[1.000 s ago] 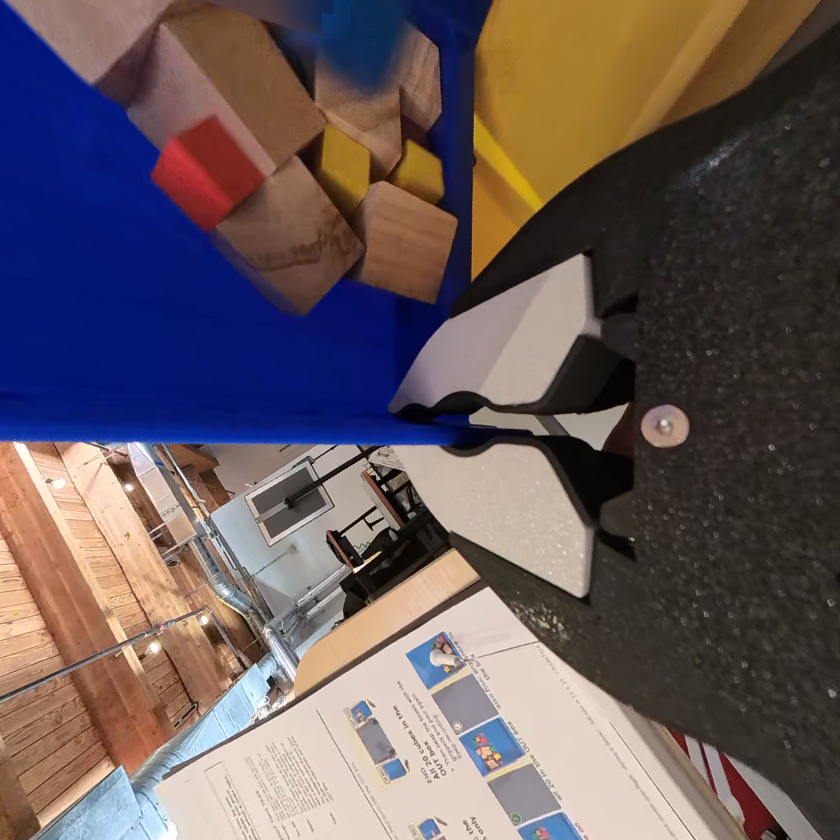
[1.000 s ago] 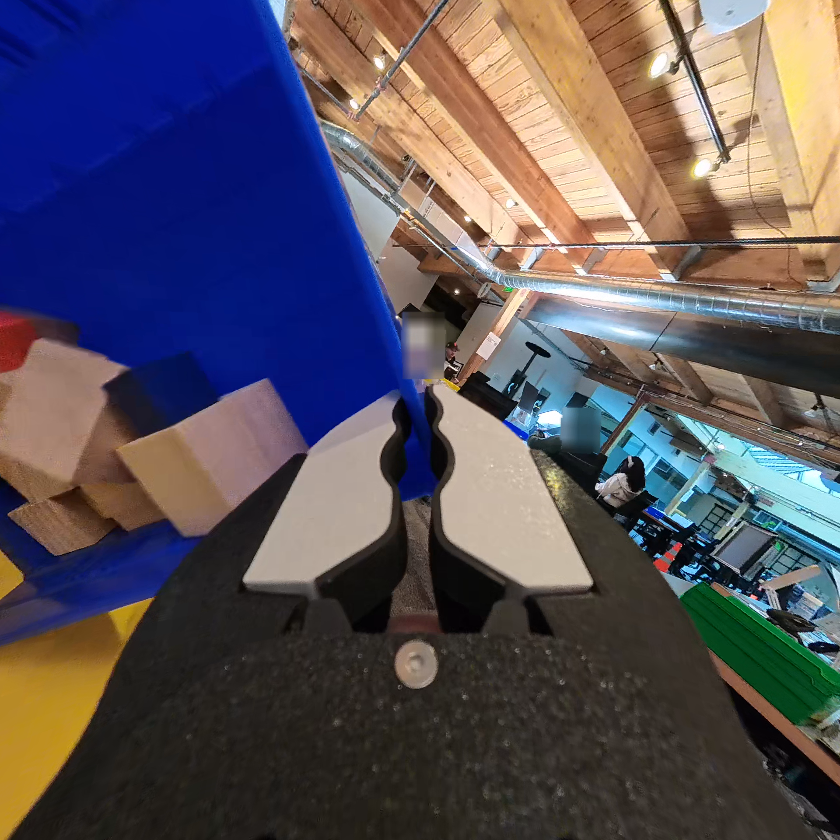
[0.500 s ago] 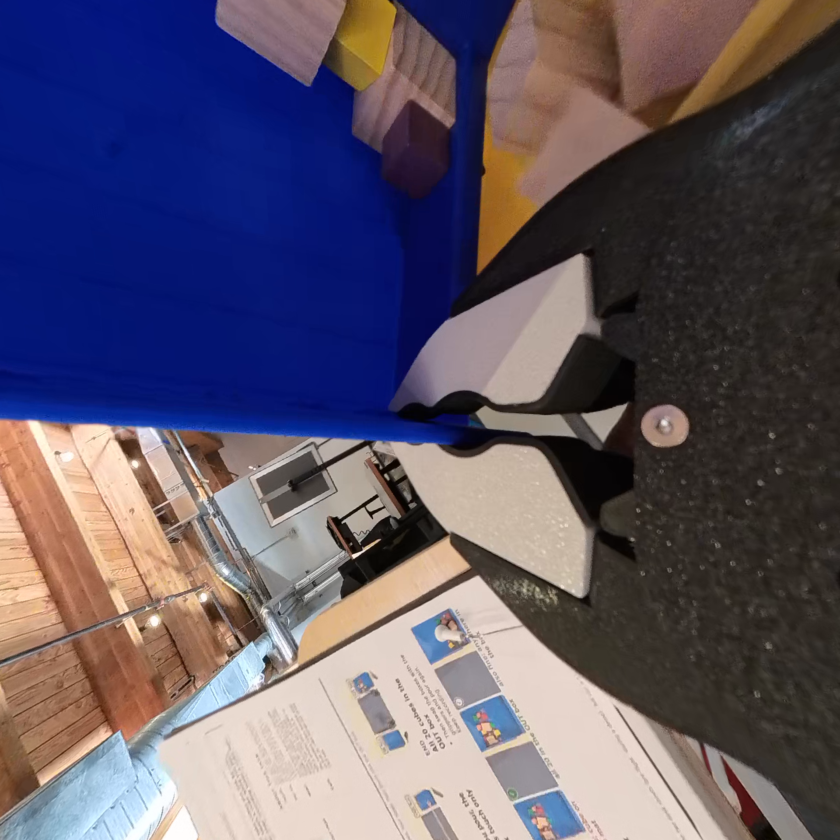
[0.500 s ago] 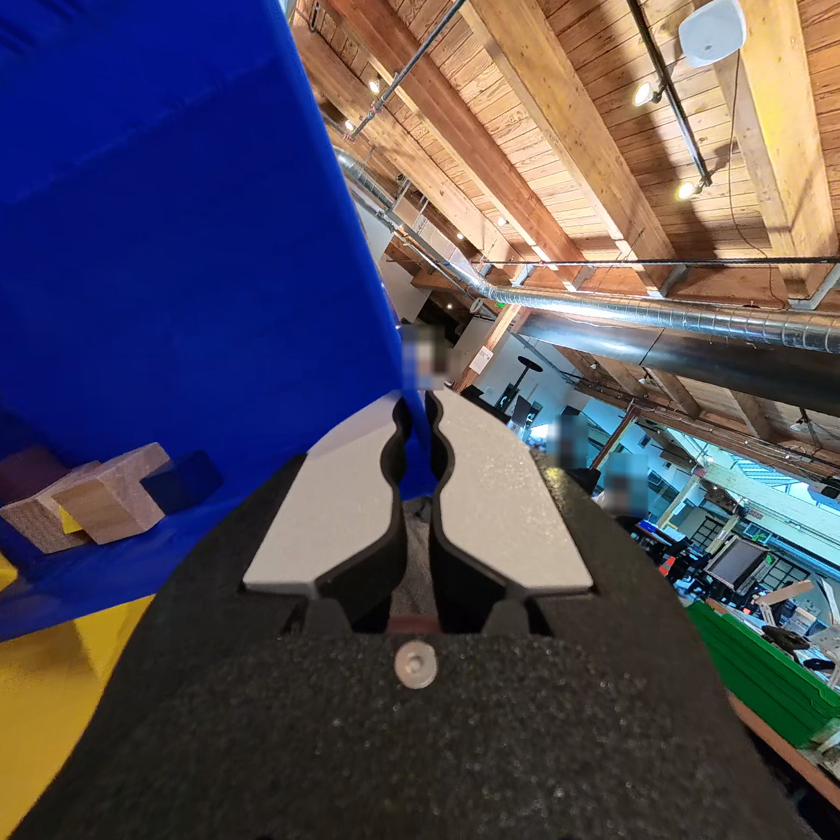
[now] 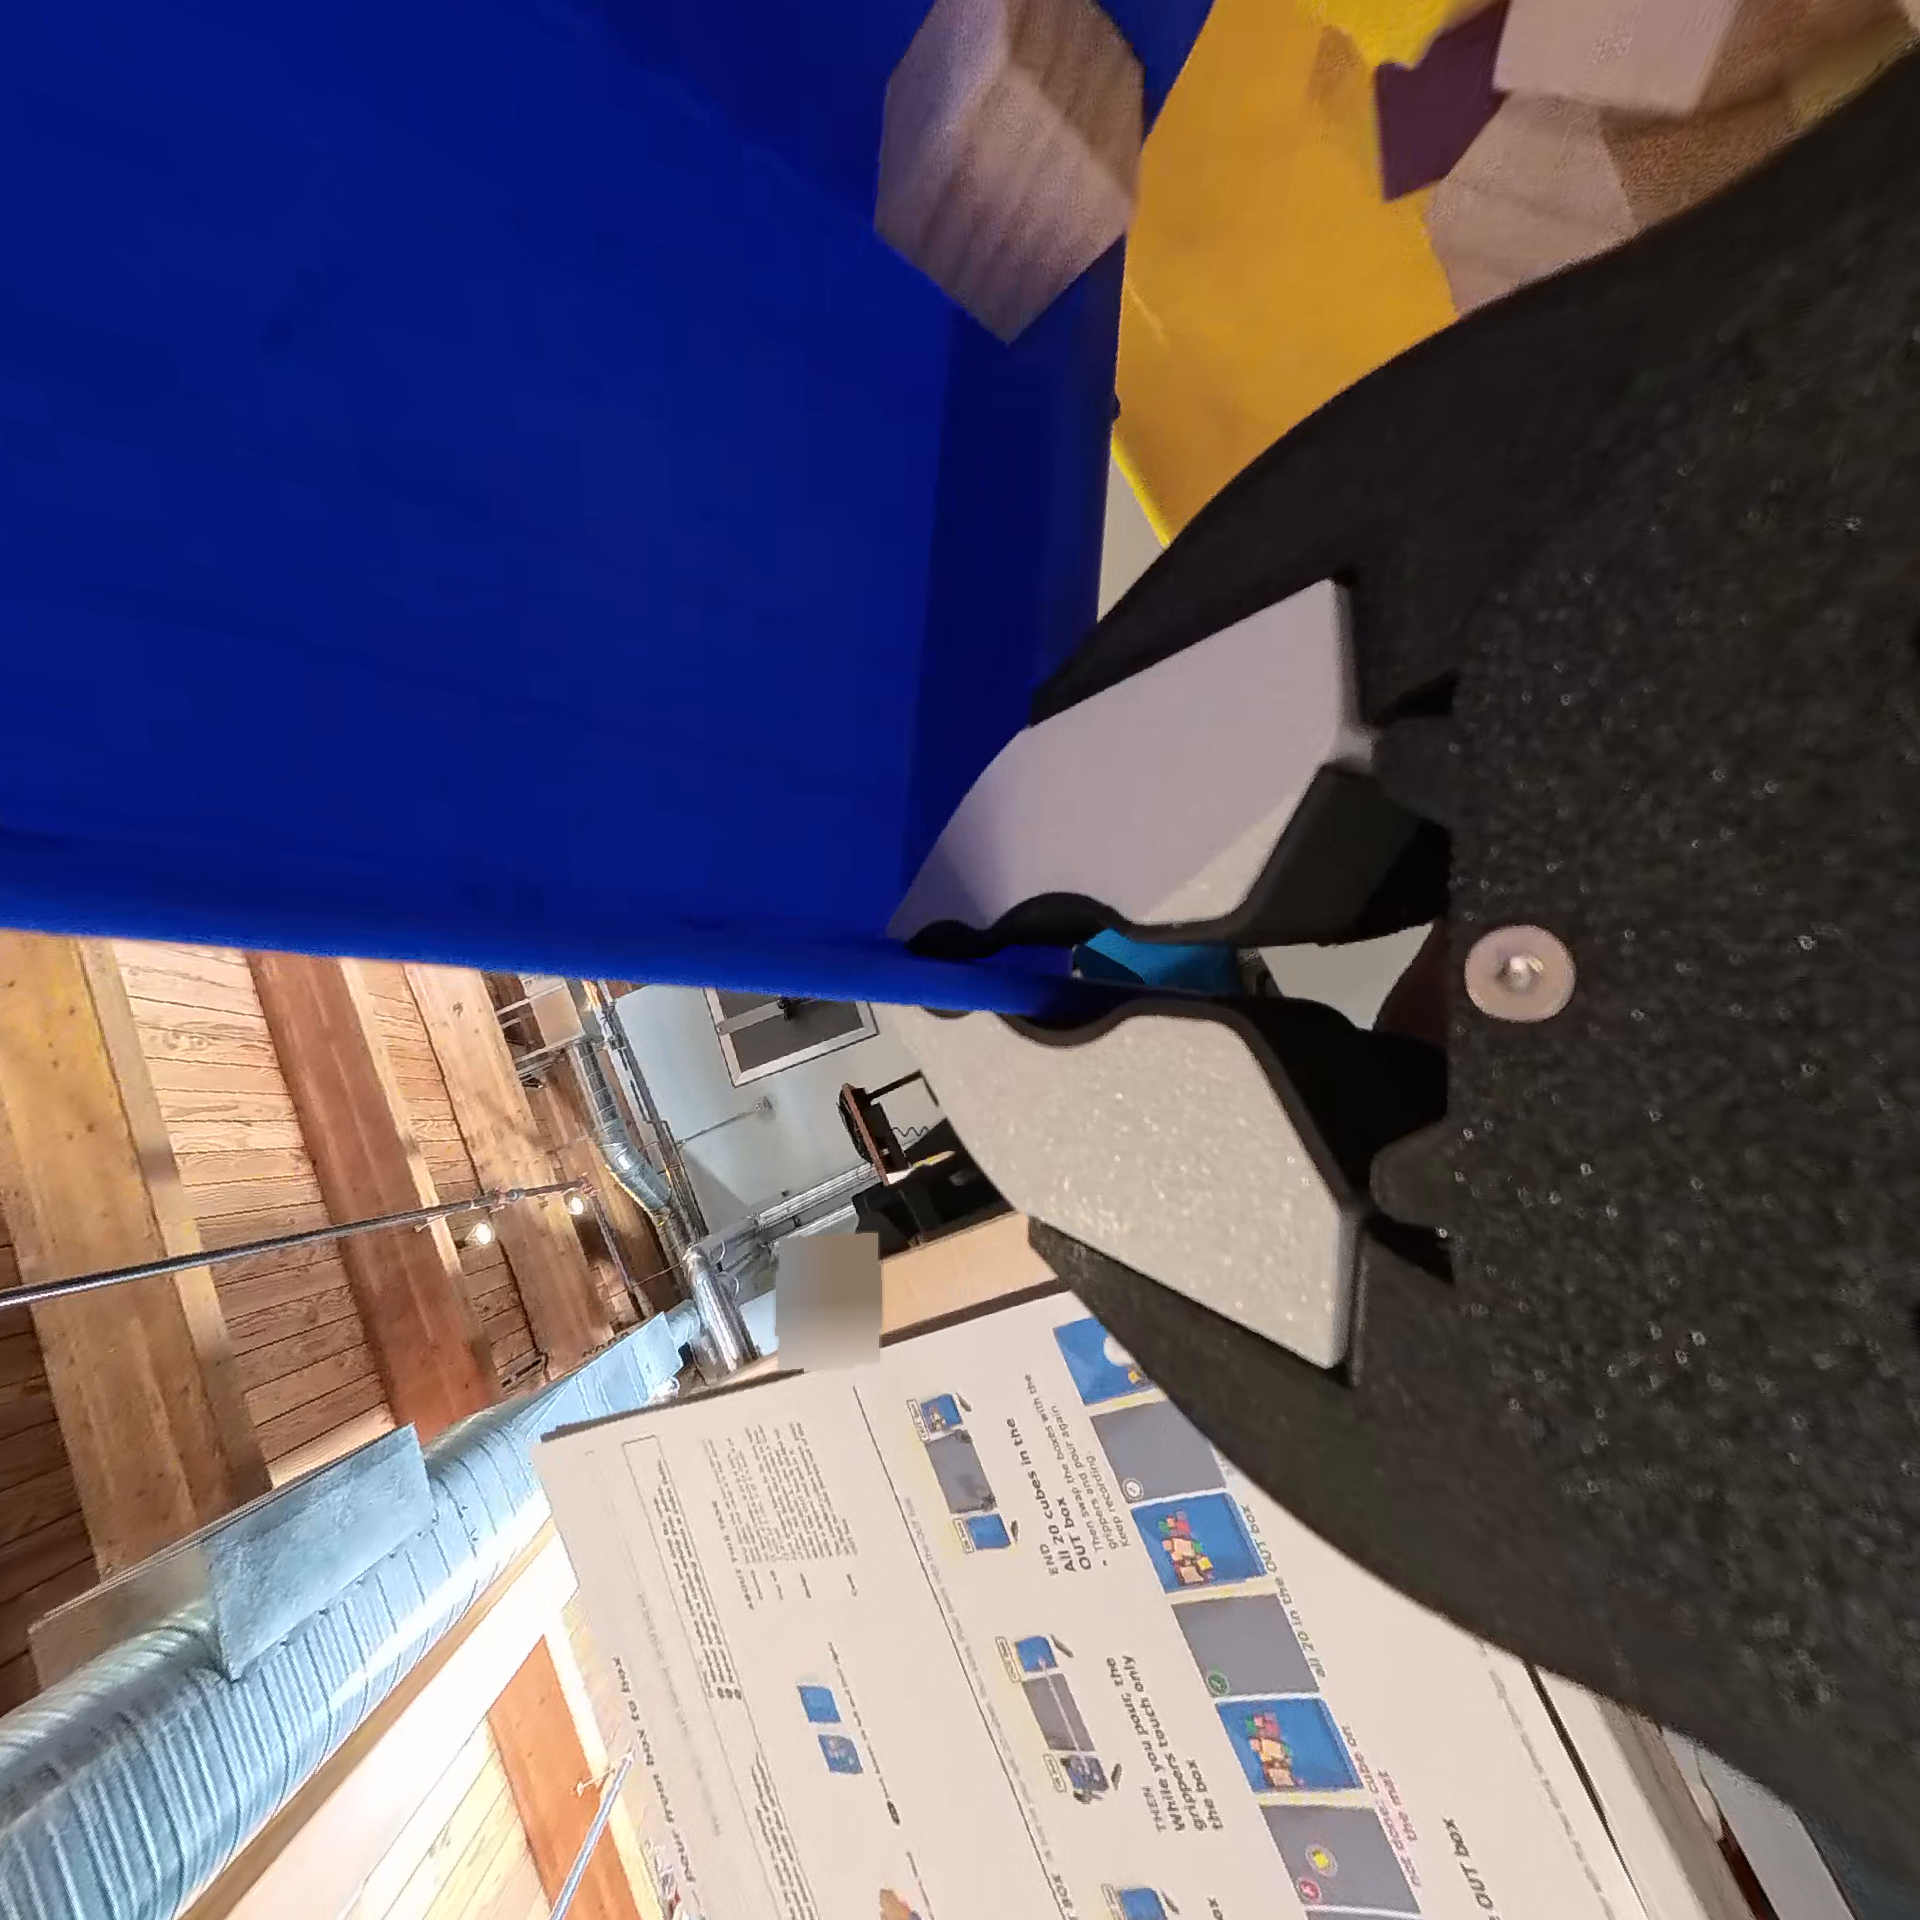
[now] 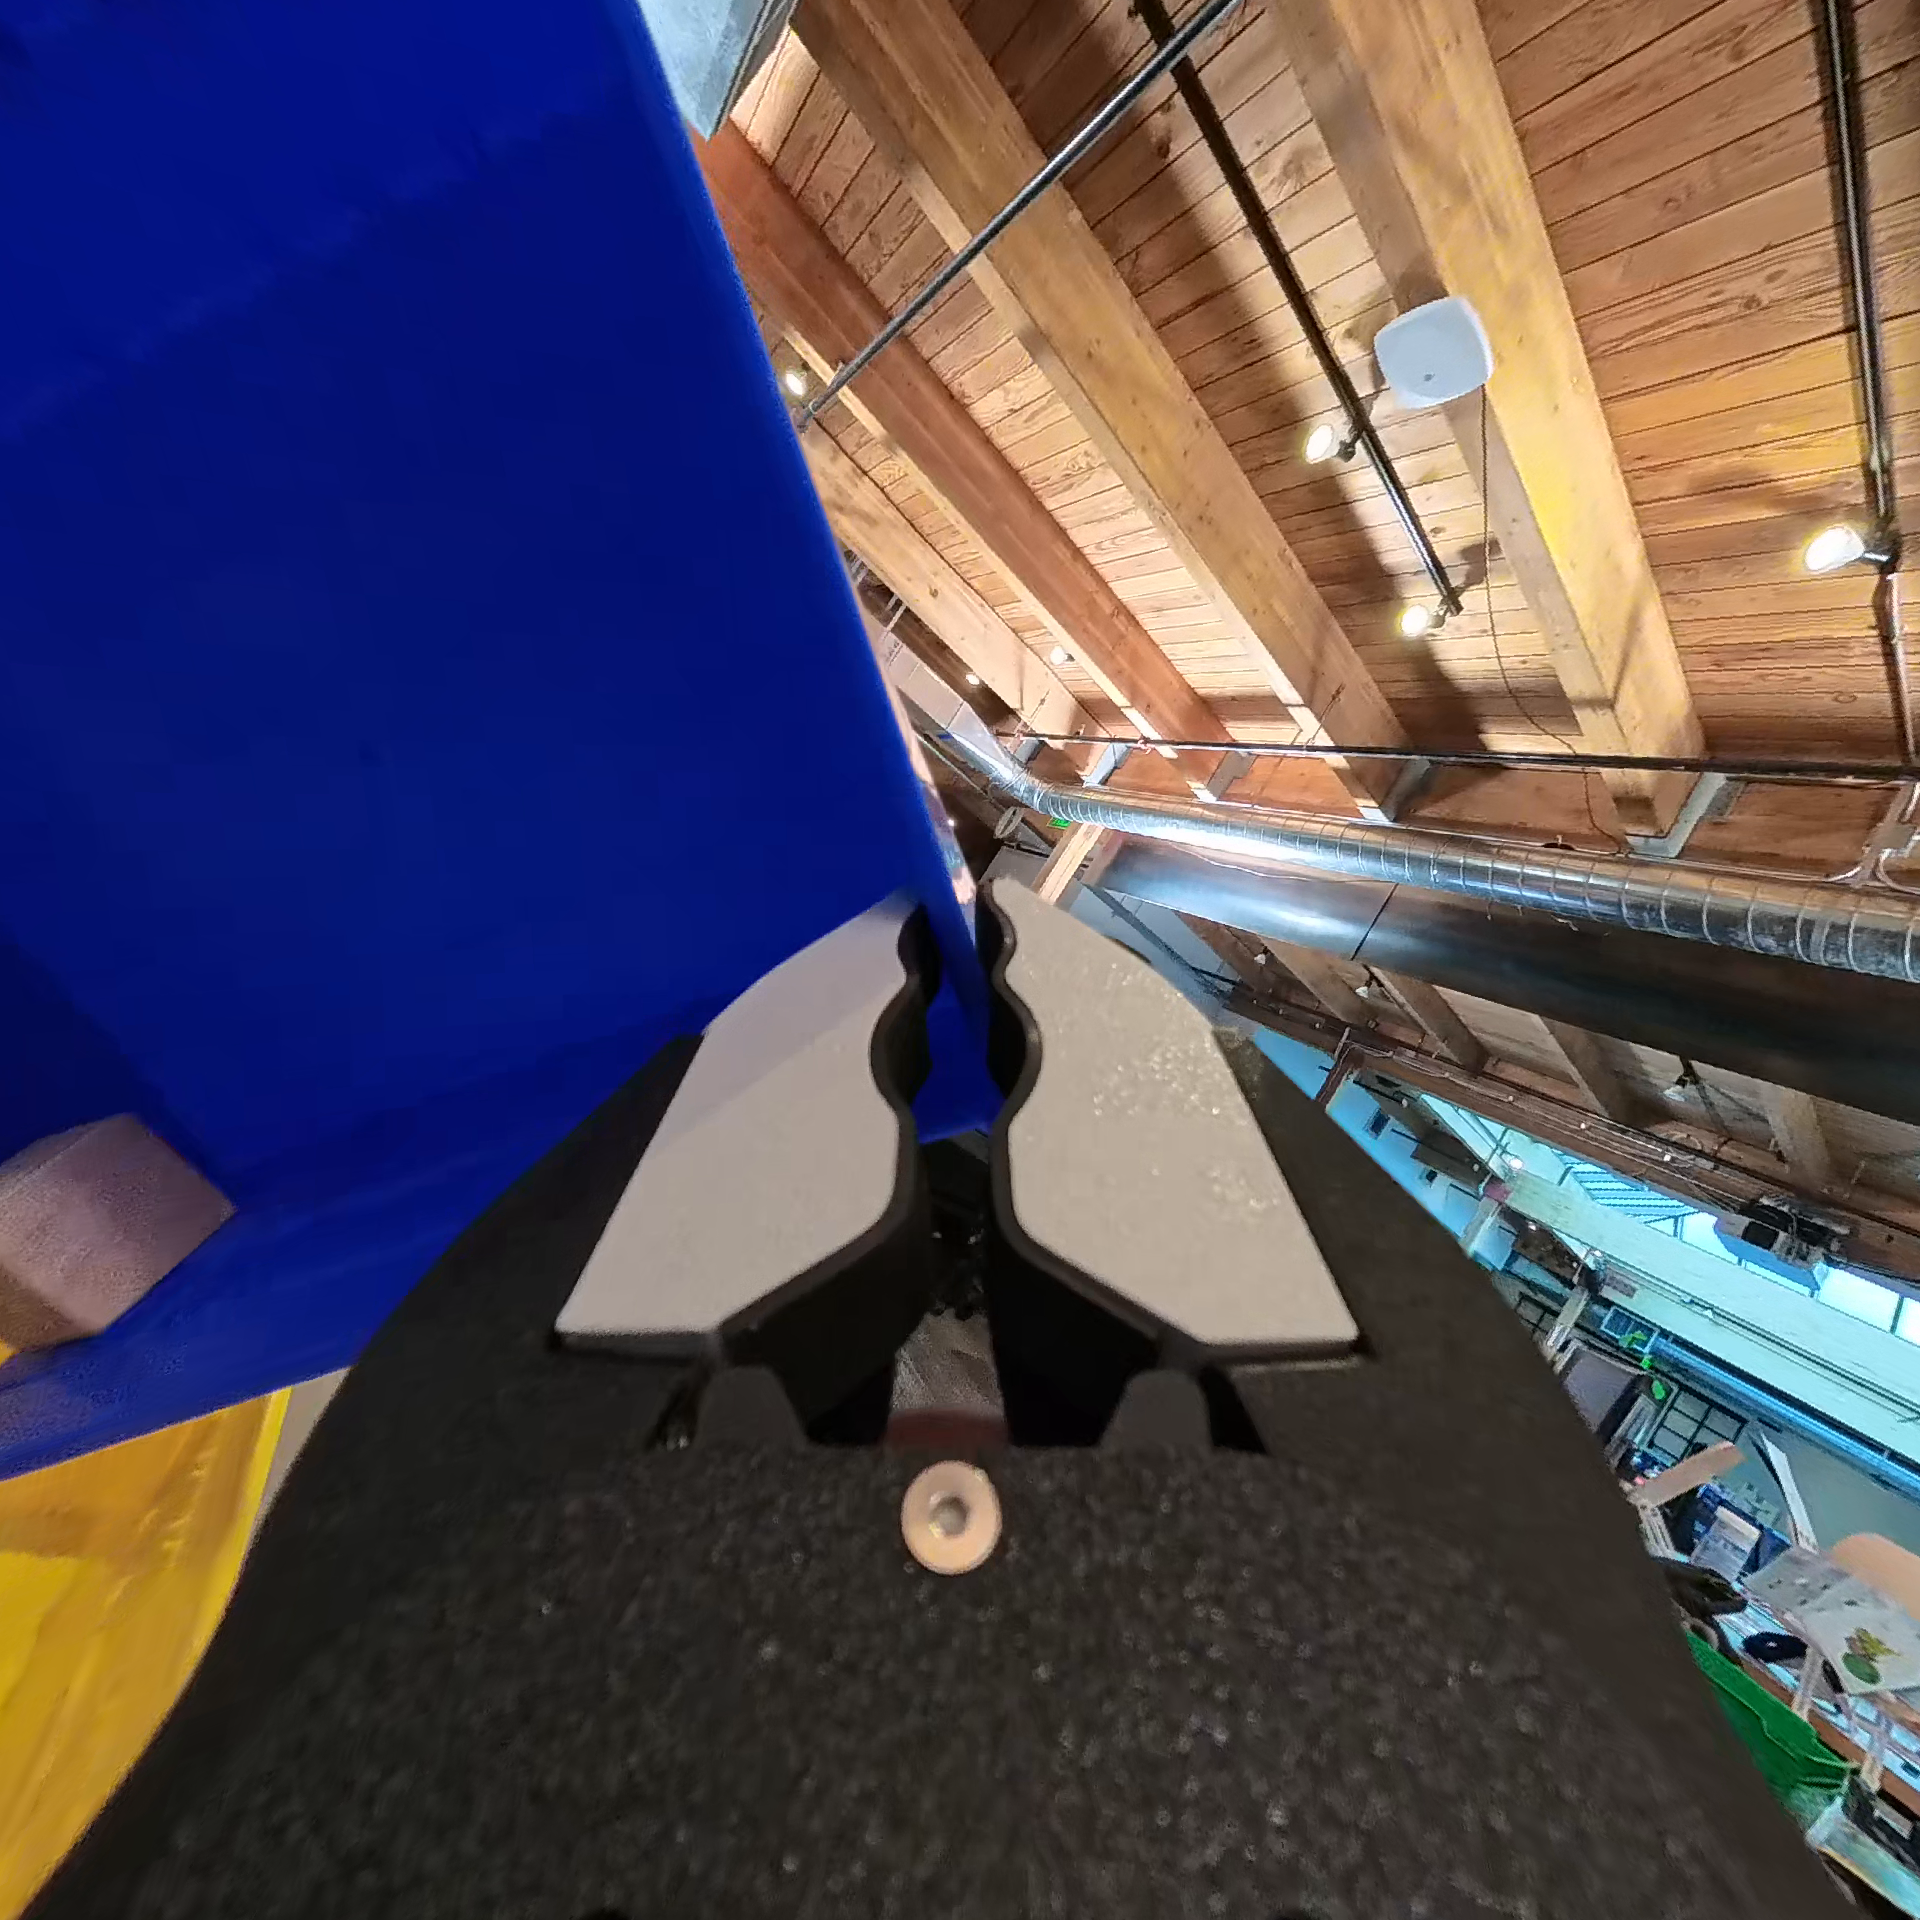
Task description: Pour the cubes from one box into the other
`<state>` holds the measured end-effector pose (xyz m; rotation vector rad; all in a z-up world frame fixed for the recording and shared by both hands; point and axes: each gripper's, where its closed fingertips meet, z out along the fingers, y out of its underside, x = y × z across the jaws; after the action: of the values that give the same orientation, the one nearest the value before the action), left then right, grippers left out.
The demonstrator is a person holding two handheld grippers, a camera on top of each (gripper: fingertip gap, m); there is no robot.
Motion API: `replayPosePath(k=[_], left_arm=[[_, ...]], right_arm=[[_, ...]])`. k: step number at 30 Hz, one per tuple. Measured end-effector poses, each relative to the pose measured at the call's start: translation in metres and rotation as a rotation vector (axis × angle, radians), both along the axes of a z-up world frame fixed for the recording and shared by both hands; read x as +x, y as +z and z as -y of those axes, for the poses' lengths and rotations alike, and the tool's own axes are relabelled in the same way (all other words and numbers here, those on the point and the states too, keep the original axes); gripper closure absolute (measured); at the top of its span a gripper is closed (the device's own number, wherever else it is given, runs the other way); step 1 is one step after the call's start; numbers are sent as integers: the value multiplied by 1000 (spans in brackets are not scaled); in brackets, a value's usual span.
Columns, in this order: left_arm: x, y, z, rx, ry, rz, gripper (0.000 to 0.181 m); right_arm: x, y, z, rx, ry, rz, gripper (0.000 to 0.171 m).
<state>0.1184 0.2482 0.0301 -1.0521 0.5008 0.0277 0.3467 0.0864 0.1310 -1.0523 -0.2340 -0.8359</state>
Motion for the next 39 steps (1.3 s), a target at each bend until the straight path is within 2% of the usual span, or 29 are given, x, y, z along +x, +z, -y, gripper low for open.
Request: replayPosePath(k=[6, 11, 16, 20, 22, 25, 31, 35, 39], left_arm=[[-5, 7, 2, 0, 6, 10, 179], [-30, 40, 11, -82, 1, 5, 178], [-105, 64, 22, -320, 29, -125, 179], [-207, 51, 50, -537, 129, -345, 179], [-268, 38, 69, -655, 167, -408, 178], [-363, 16, 98, -831, 169, -364, 179], [-527, -50, 164, -1160, 261, -268, 178], [-583, -97, 191, -1330, 298, -210, 177], [-609, -128, 189, -1439, 260, -86, 177]], right_arm=[[-4, 8, -1, 3, 9, 10, 165], [-25, 52, -4, -89, 56, 7, 165], [-88, 96, -37, -367, 131, -35, 166], [-178, 94, -80, -680, 219, -54, 165], [-239, 80, -103, -825, 281, -32, 165], [-339, 44, -132, -1070, 383, -1, 166], [-536, -68, -164, -1505, 605, 205, 167], [-625, -140, -182, -1737, 683, 258, 166], [-669, -187, -200, -1911, 679, 281, 166]])
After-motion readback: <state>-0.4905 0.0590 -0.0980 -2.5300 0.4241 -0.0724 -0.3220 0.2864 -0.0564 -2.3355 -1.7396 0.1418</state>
